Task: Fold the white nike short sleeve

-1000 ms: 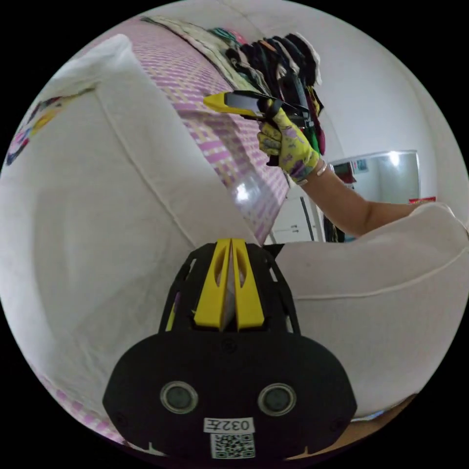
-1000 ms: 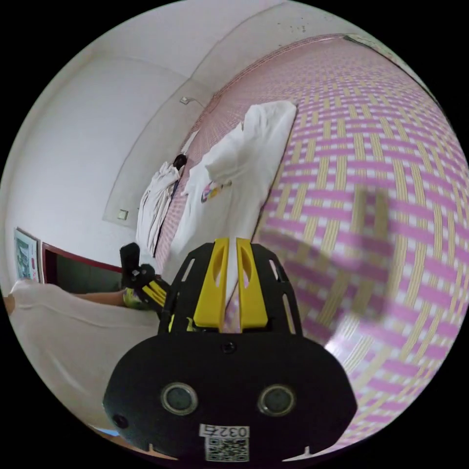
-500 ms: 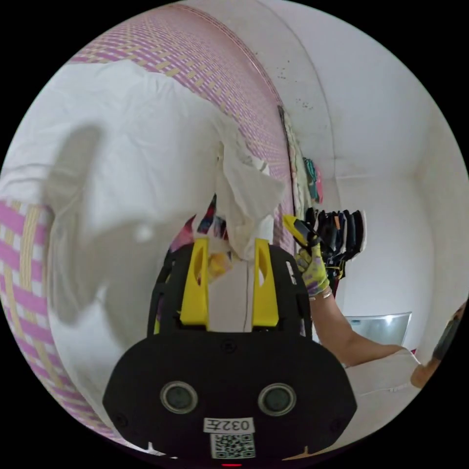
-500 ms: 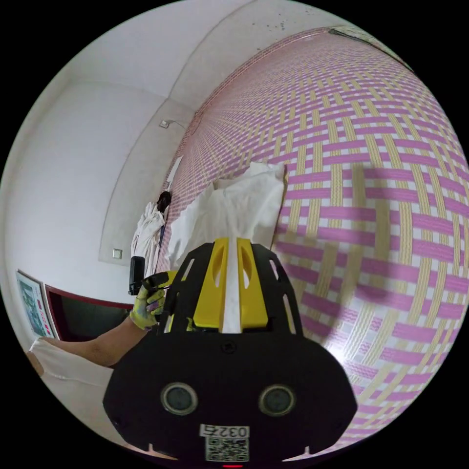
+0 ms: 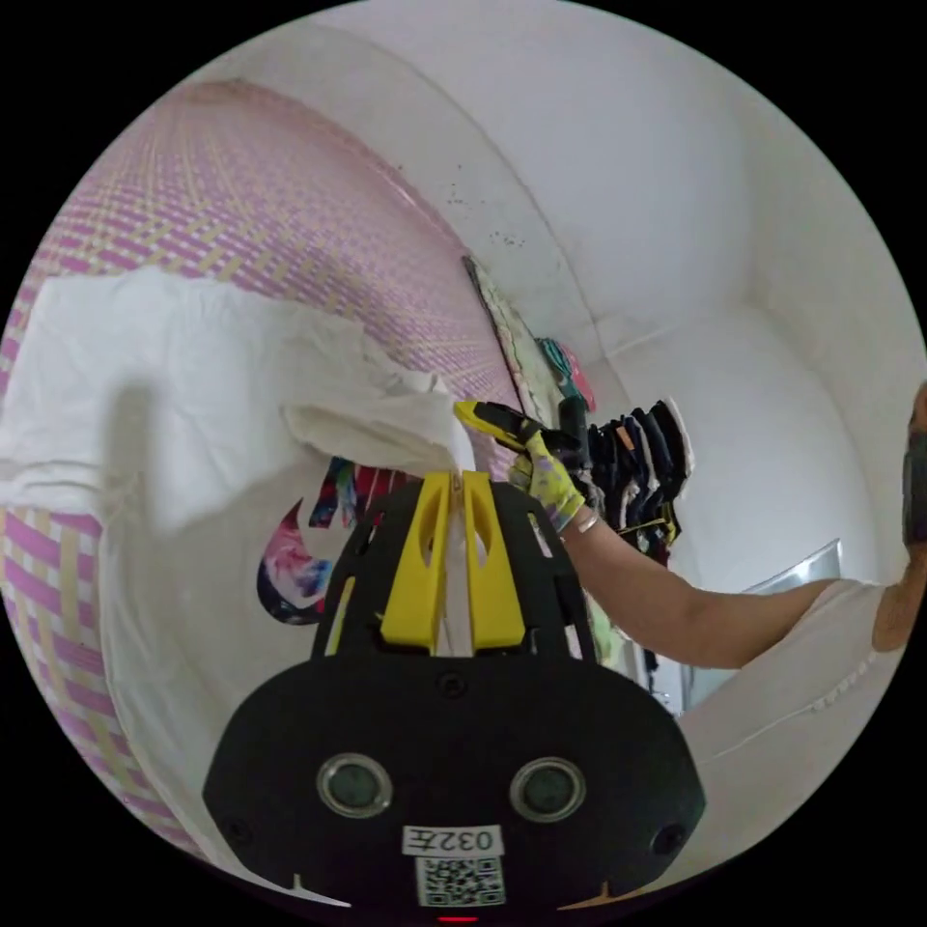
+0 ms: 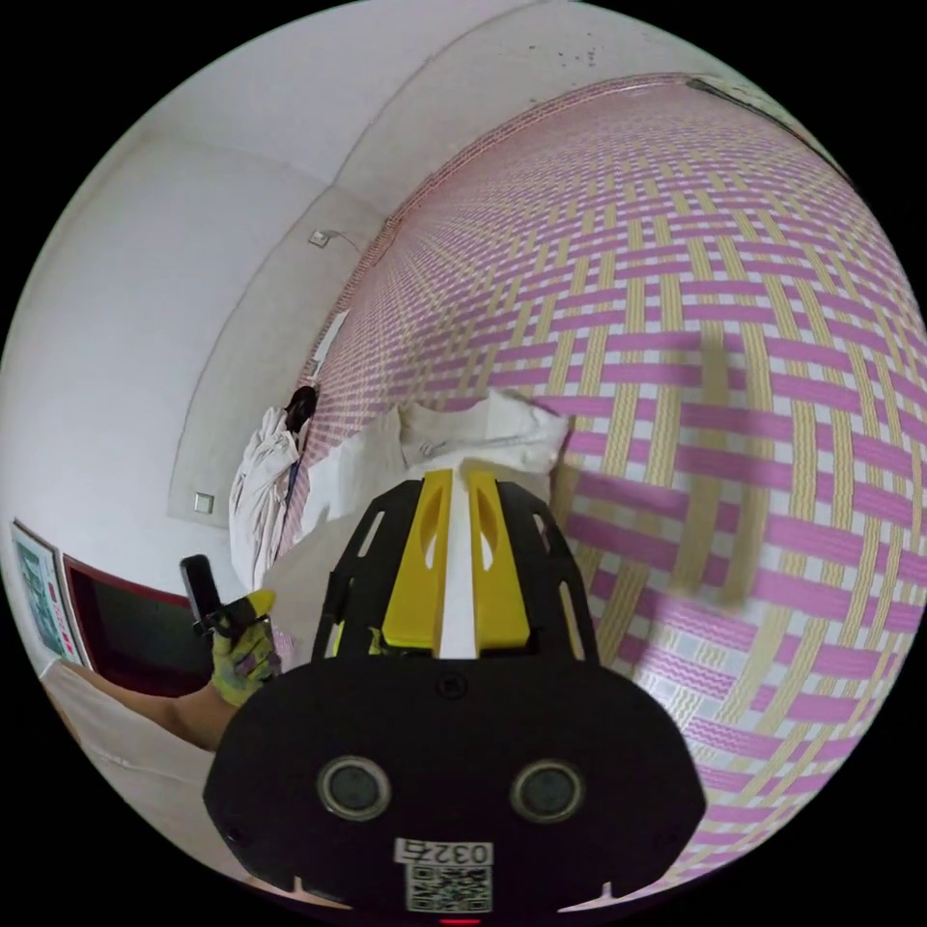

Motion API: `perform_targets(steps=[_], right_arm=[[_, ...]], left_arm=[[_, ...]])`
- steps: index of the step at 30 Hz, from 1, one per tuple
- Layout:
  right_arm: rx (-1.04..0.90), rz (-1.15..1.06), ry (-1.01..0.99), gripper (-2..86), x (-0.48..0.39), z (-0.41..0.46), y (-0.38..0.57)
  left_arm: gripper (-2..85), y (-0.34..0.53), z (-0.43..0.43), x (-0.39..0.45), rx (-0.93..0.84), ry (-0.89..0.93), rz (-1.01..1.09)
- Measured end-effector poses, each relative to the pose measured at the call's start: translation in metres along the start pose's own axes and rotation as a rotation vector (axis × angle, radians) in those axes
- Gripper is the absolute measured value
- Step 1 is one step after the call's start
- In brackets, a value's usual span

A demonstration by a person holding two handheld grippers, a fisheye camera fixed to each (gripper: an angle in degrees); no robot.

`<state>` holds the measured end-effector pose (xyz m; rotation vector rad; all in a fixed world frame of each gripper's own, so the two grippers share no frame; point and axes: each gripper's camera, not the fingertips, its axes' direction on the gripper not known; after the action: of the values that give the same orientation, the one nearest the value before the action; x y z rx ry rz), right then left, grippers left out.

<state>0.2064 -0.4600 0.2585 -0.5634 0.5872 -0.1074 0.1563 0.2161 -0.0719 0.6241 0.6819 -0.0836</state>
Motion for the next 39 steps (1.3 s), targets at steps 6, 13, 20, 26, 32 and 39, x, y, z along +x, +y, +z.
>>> perform_targets(steps=[6, 13, 20, 26, 32, 39], right_arm=[[-0.115, -0.033, 0.074, -0.8, -0.006, 0.039, -0.044], [-0.228, 0.073, -0.100, -1.0, 0.008, 0.057, -0.087], [-0.058, -0.003, -0.109, -1.0, -0.029, 0.032, -0.085], [-0.287, -0.189, -0.100, -1.0, -0.095, 0.106, -0.084], [-0.348, -0.185, 0.077, -0.2, -0.131, 0.145, -0.092], [-0.501, -0.518, 0.005, 0.3, -0.256, 0.201, -0.068]], left_arm=[[-1.6, 0.017, 0.034, -0.050, -0.190, -0.133, -0.163], [-1.5, 0.022, 0.025, -0.059, -0.150, -0.107, -0.226], [-1.0, 0.027, -0.024, -0.023, -0.013, -0.213, -0.090], [-0.9, 0.011, 0.030, -0.014, -0.168, -0.186, -0.017], [-0.9, 0.006, 0.033, -0.025, -0.227, -0.196, -0.107], [-0.9, 0.015, 0.028, -0.019, -0.196, -0.147, -0.133]])
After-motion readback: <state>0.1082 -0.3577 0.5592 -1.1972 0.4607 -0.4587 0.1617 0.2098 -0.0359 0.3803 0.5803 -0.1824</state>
